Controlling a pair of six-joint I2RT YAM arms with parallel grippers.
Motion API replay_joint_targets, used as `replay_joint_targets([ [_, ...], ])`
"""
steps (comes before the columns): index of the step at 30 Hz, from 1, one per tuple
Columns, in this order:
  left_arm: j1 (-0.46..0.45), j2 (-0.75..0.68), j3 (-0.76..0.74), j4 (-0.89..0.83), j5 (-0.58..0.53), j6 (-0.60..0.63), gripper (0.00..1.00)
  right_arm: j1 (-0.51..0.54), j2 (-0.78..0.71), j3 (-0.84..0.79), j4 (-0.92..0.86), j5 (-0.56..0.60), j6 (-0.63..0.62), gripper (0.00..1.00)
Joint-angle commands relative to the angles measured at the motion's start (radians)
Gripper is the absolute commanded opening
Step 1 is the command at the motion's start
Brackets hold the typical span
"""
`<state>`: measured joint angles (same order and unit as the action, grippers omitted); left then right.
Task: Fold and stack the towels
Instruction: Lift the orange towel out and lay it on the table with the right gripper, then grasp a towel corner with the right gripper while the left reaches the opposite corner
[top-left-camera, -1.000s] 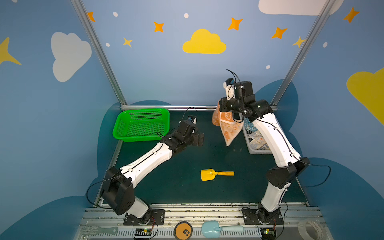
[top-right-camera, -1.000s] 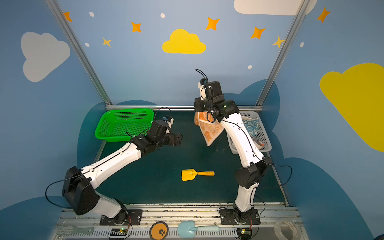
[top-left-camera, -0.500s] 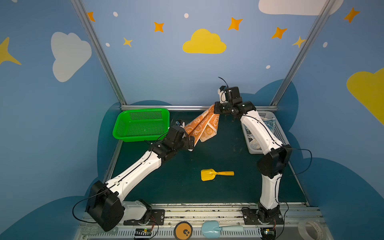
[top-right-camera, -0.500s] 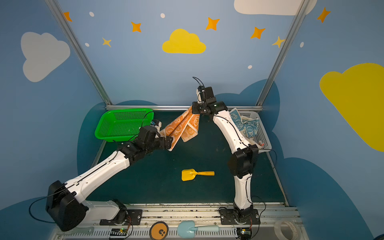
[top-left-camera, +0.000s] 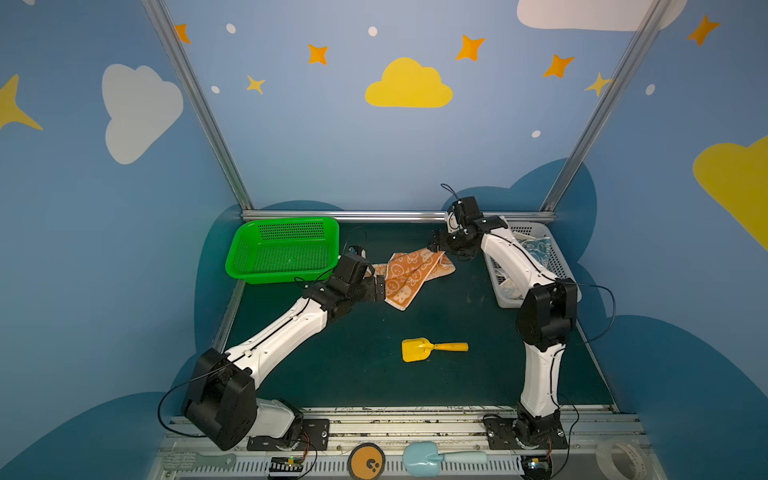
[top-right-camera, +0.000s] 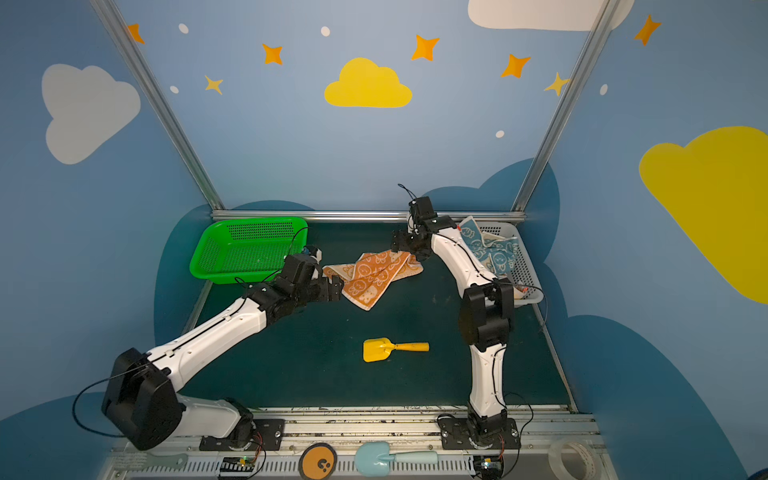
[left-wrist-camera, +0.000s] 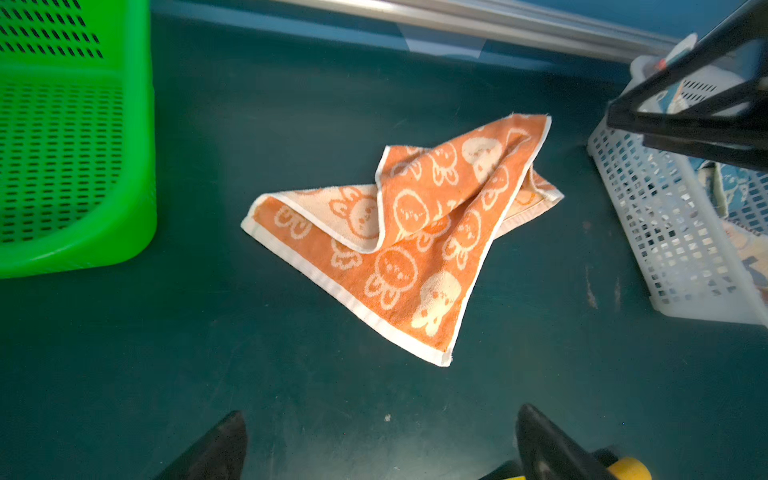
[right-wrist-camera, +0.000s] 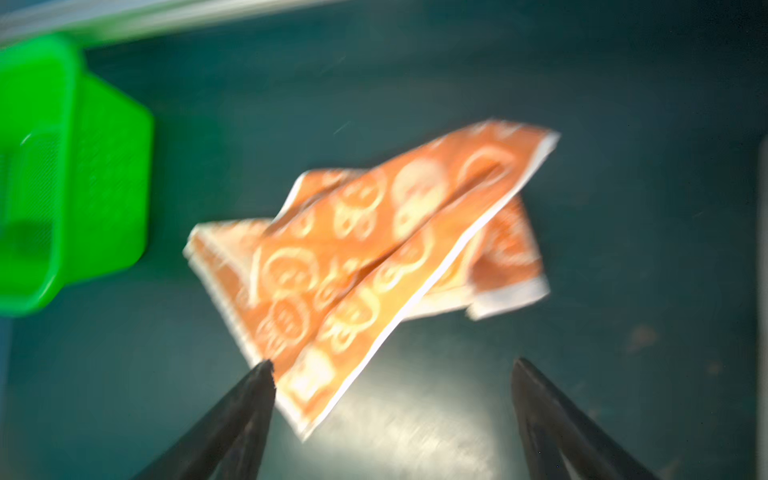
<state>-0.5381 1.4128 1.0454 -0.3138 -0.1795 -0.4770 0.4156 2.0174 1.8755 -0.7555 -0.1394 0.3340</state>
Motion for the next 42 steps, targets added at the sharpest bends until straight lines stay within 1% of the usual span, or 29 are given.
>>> replay_joint_targets([
  [1,0.010,0.023,-0.005,0.010,0.027,-0.022,1.00,0.055,-0.023,-0.124,0.033,-0.079,0.041,0.88],
  [4,0.029,0.039,0.019,-0.036,0.022,-0.042,1.00,0.109,-0.009,-0.192,0.045,-0.073,0.062,0.88],
  [7,0.051,0.018,0.002,-0.033,0.039,-0.058,1.00,0.156,0.033,-0.189,0.007,-0.063,0.079,0.87],
  [10,0.083,-0.015,-0.032,-0.018,0.070,-0.085,1.00,0.198,0.083,-0.157,-0.047,-0.062,0.083,0.83],
  [14,0.107,-0.042,-0.068,-0.004,0.095,-0.099,1.00,0.244,0.119,-0.157,-0.053,-0.034,0.088,0.76],
  [16,0.112,-0.047,-0.074,-0.010,0.092,-0.099,1.00,0.259,0.128,-0.160,-0.054,-0.015,0.089,0.74],
  [20,0.123,-0.059,-0.091,-0.007,0.096,-0.103,1.00,0.280,0.158,-0.144,-0.065,-0.006,0.098,0.68],
  [26,0.156,-0.083,-0.118,0.018,0.143,-0.134,1.00,0.310,0.225,-0.081,-0.114,0.074,0.119,0.62],
  [30,0.164,-0.090,-0.121,0.018,0.147,-0.136,1.00,0.318,0.258,-0.061,-0.126,0.116,0.127,0.56],
  [32,0.165,-0.093,-0.124,0.016,0.151,-0.137,1.00,0.317,0.271,-0.054,-0.133,0.125,0.127,0.51],
  [36,0.168,-0.086,-0.130,0.025,0.159,-0.129,1.00,0.312,0.284,-0.050,-0.139,0.141,0.129,0.28],
  [38,0.168,-0.075,-0.132,0.027,0.160,-0.133,1.00,0.306,0.287,-0.052,-0.142,0.145,0.127,0.19],
  [40,0.169,-0.065,-0.129,0.027,0.172,-0.138,1.00,0.299,0.282,-0.061,-0.145,0.149,0.123,0.09],
  [42,0.170,-0.050,-0.124,0.031,0.192,-0.127,1.00,0.286,0.264,-0.086,-0.138,0.153,0.121,0.01],
])
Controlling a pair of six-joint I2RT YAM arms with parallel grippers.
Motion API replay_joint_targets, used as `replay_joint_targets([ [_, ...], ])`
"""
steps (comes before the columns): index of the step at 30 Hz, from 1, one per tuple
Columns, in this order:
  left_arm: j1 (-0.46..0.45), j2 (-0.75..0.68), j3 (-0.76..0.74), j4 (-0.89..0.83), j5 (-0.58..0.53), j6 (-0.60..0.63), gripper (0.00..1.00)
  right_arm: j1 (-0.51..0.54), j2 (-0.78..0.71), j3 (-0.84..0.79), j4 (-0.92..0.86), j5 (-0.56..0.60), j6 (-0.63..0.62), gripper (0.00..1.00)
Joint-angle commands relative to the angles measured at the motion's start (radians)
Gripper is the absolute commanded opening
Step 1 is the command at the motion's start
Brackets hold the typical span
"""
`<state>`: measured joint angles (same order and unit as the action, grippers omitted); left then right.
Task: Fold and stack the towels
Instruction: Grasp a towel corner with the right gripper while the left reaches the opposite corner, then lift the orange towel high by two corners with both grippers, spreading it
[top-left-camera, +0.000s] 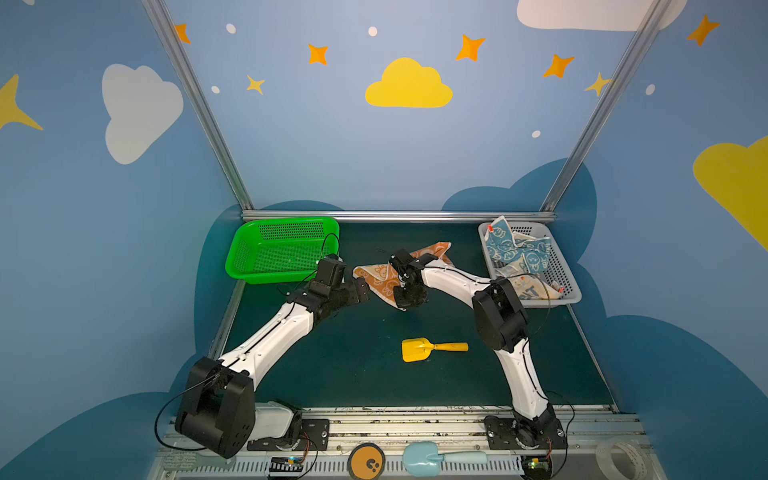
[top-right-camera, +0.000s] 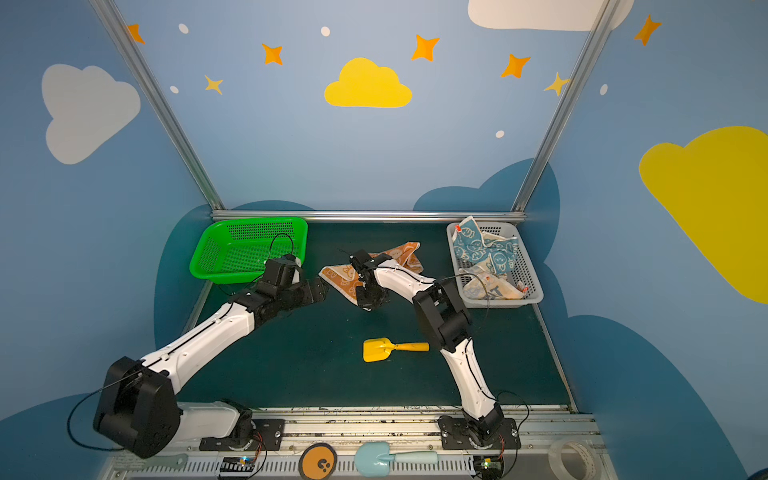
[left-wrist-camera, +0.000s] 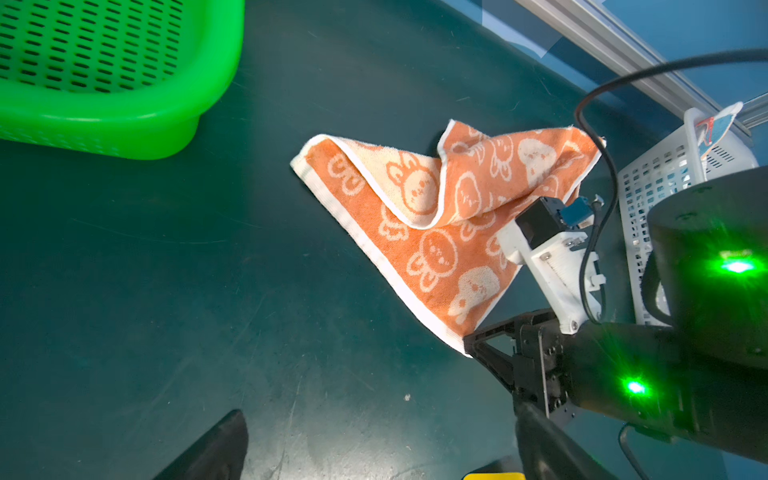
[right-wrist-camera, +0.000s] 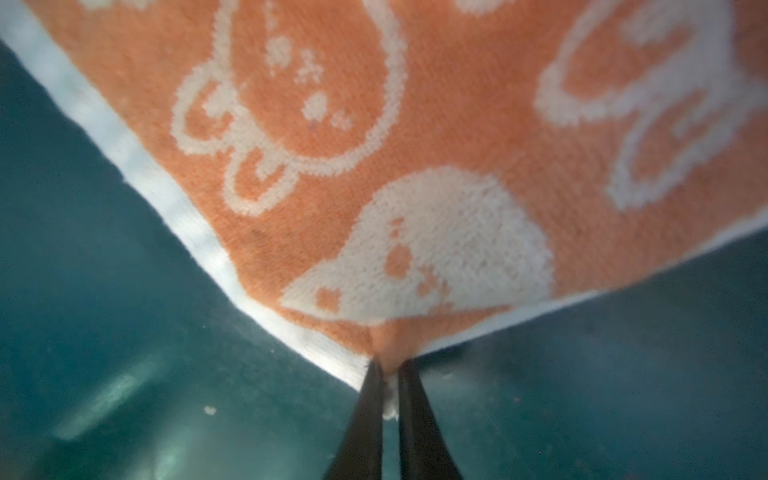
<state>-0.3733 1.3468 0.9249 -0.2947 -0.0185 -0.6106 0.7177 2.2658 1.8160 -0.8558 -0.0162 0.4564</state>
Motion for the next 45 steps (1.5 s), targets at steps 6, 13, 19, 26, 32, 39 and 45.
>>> replay_joint_targets([
  [6,0.004,0.128,0.039,0.012,0.114,0.042,1.00,-0.094,-0.088,-0.136,0.003,0.019,-0.018,0.00],
  [13,-0.022,0.349,0.191,-0.072,0.118,0.125,0.98,-0.185,-0.190,-0.248,0.034,0.008,-0.053,0.00],
  [19,-0.071,0.491,0.299,-0.110,0.056,0.168,0.88,-0.208,-0.238,-0.297,0.061,-0.026,-0.061,0.00],
  [26,-0.101,0.621,0.409,-0.189,-0.026,0.222,0.81,-0.216,-0.258,-0.309,0.076,-0.041,-0.069,0.00],
  [32,-0.088,0.646,0.431,-0.203,-0.102,0.225,0.78,-0.218,-0.270,-0.314,0.078,-0.048,-0.086,0.00],
  [39,-0.064,0.670,0.446,-0.186,-0.097,0.235,0.75,-0.220,-0.275,-0.319,0.087,-0.054,-0.092,0.00],
  [45,-0.066,0.716,0.462,-0.179,-0.077,0.232,0.67,-0.223,-0.278,-0.313,0.074,-0.045,-0.105,0.00],
])
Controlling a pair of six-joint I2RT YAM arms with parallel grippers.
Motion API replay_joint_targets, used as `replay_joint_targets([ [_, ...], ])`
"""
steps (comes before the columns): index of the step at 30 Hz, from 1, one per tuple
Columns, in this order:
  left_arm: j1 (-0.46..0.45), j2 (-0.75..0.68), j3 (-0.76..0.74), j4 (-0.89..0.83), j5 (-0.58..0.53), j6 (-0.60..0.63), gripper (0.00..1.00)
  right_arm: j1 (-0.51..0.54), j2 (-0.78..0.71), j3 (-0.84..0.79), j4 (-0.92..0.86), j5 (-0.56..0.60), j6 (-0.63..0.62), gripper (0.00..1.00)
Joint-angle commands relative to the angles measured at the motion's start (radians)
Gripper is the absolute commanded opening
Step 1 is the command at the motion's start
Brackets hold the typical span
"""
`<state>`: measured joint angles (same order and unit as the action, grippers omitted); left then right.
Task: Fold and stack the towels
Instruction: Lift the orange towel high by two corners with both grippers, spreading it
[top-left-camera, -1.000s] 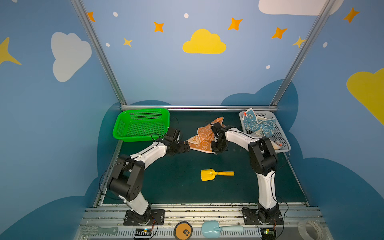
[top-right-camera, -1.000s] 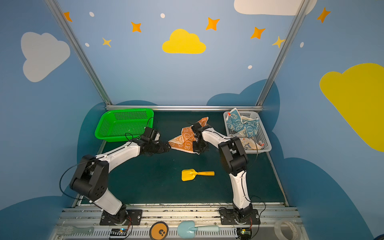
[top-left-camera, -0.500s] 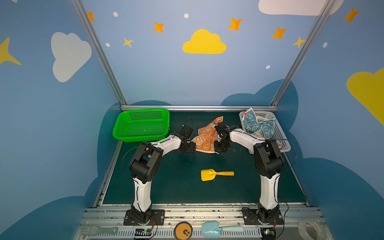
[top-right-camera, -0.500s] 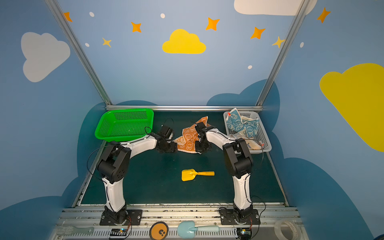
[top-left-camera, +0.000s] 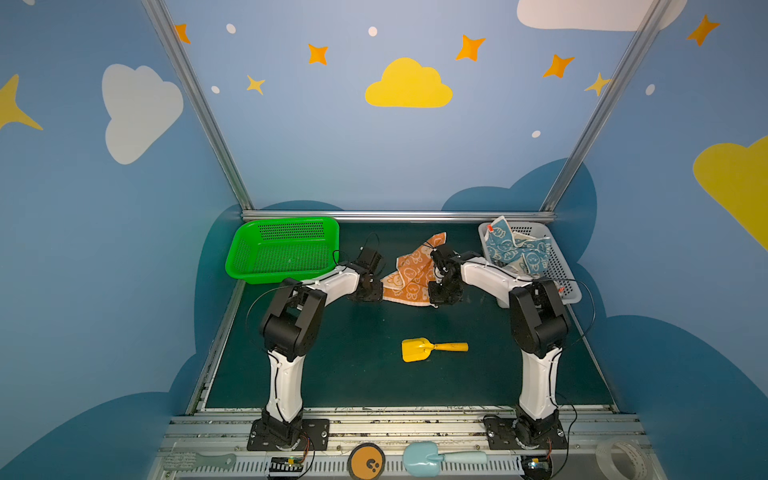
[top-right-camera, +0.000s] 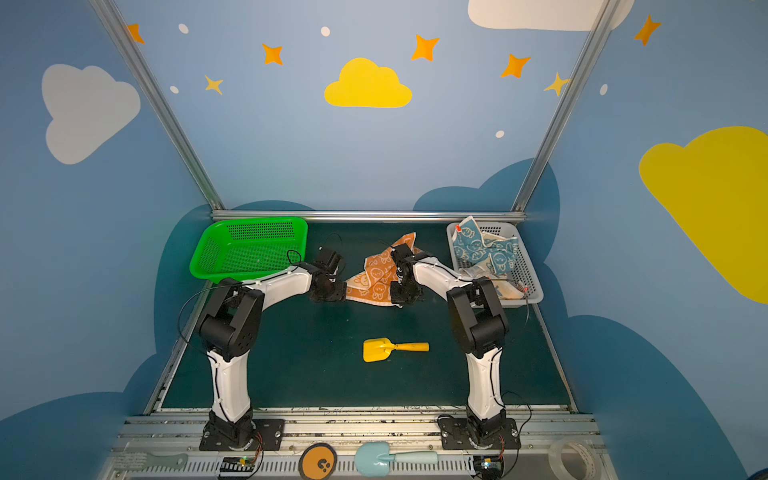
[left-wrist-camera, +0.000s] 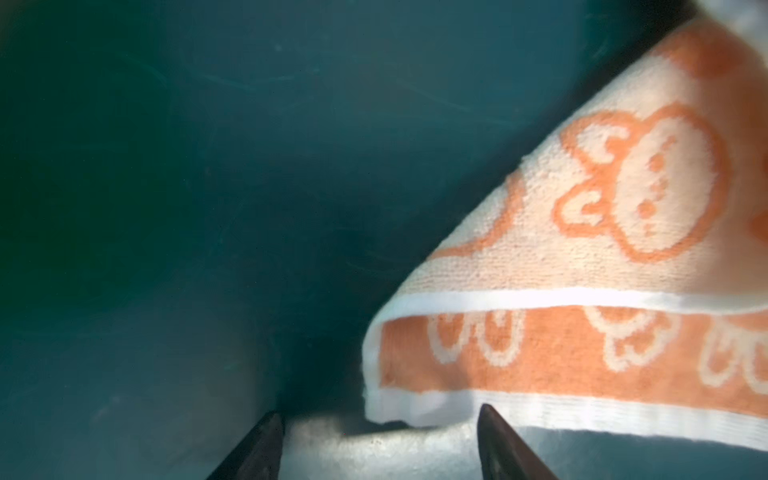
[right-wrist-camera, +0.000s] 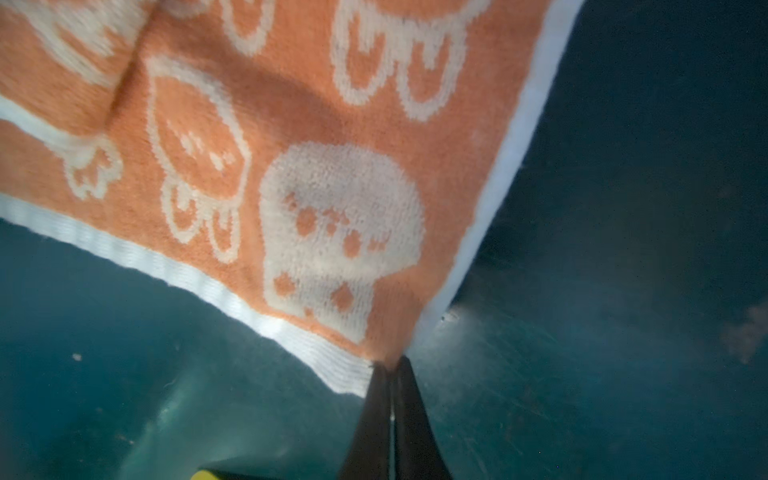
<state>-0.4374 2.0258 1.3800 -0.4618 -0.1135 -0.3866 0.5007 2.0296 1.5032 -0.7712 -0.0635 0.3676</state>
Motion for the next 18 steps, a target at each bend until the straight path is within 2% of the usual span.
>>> replay_joint_targets([
  [1,-0.006,0.040,0.007,-0.009,0.020,0.008,0.63,-0.006,-0.043,-0.001,-0.012,0.003,-0.016,0.00],
  [7,-0.018,0.071,0.030,-0.021,0.017,0.015,0.44,-0.008,-0.047,0.000,-0.016,0.005,-0.017,0.00],
  [18,-0.047,0.127,0.051,-0.045,0.036,0.032,0.22,-0.013,-0.057,0.027,-0.031,-0.002,-0.017,0.00],
])
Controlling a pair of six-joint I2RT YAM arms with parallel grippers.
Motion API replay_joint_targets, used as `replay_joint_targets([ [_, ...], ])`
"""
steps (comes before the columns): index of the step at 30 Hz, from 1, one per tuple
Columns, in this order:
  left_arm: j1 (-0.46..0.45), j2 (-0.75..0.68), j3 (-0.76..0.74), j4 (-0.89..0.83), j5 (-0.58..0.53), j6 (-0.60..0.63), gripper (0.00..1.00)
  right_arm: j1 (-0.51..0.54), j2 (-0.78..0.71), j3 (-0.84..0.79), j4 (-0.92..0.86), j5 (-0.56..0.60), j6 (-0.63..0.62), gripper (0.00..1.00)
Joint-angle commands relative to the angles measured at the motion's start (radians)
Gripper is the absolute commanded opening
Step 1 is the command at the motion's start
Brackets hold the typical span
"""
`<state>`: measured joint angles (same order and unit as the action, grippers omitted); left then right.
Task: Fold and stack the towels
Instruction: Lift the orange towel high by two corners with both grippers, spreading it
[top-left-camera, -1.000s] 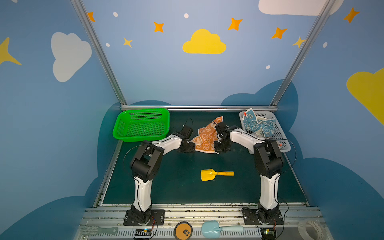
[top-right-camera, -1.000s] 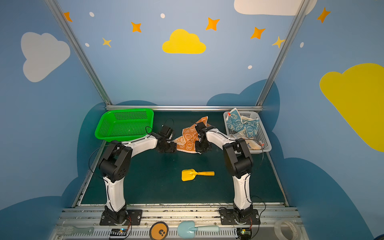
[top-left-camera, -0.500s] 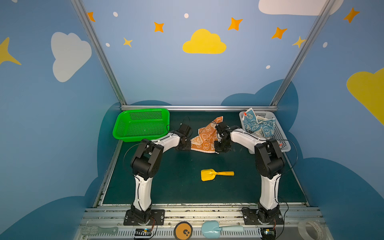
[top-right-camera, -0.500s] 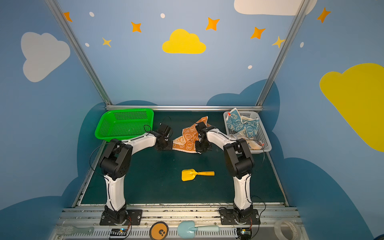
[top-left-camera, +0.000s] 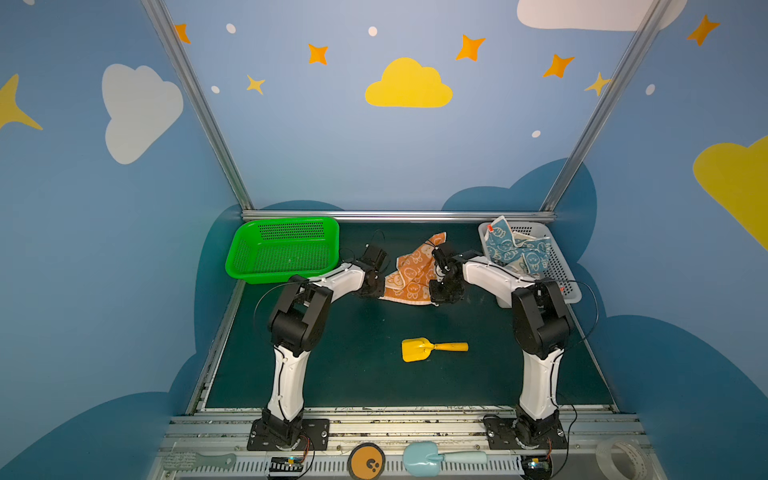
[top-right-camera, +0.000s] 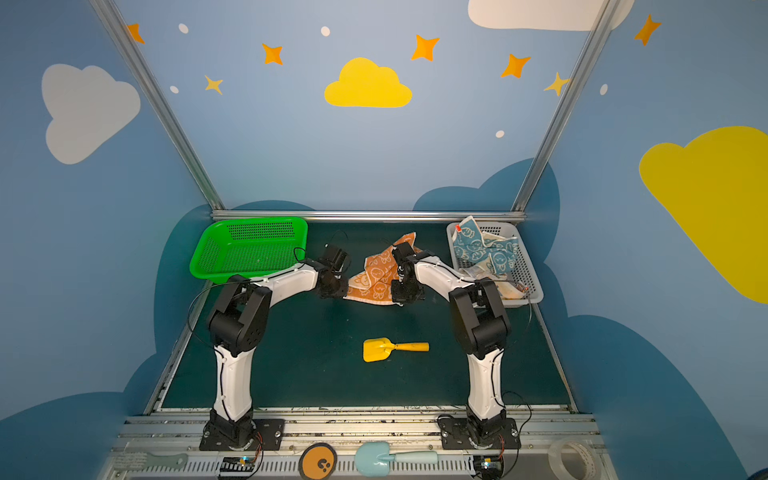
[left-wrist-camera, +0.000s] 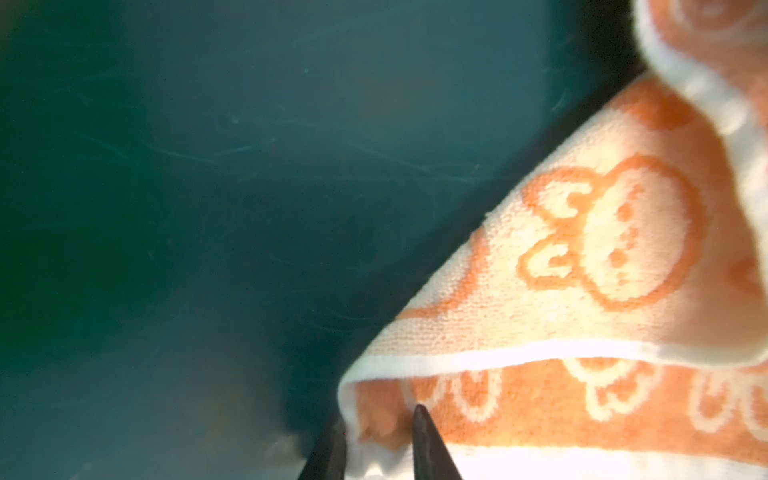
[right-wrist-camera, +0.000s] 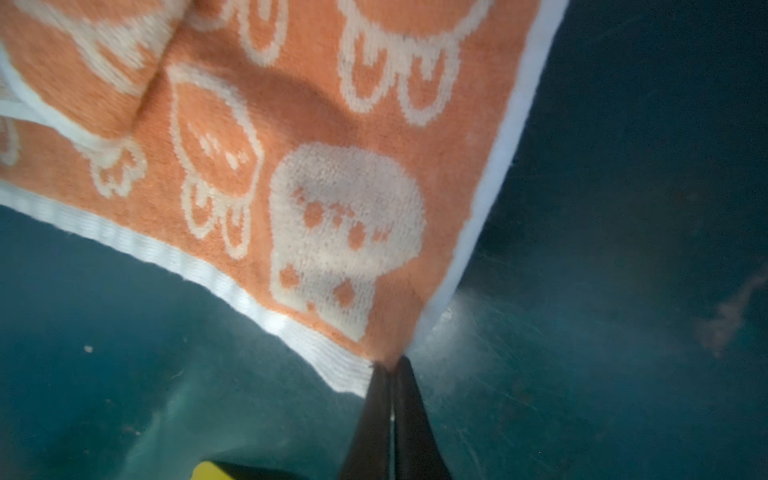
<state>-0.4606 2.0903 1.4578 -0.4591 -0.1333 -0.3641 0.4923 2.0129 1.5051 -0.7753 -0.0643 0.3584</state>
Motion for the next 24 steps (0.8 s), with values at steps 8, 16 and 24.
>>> replay_joint_targets([
  [8,-0.040,0.021,-0.039,-0.054,0.054,0.009,0.03,-0.014,-0.052,0.061,-0.047,-0.015,-0.009,0.00],
  [16,0.000,-0.186,0.067,-0.118,0.099,-0.046,0.03,-0.017,-0.104,0.289,-0.171,-0.016,-0.045,0.00],
  [24,0.115,-0.286,0.367,-0.195,0.226,-0.122,0.03,-0.035,-0.122,0.705,-0.264,-0.001,-0.114,0.00],
])
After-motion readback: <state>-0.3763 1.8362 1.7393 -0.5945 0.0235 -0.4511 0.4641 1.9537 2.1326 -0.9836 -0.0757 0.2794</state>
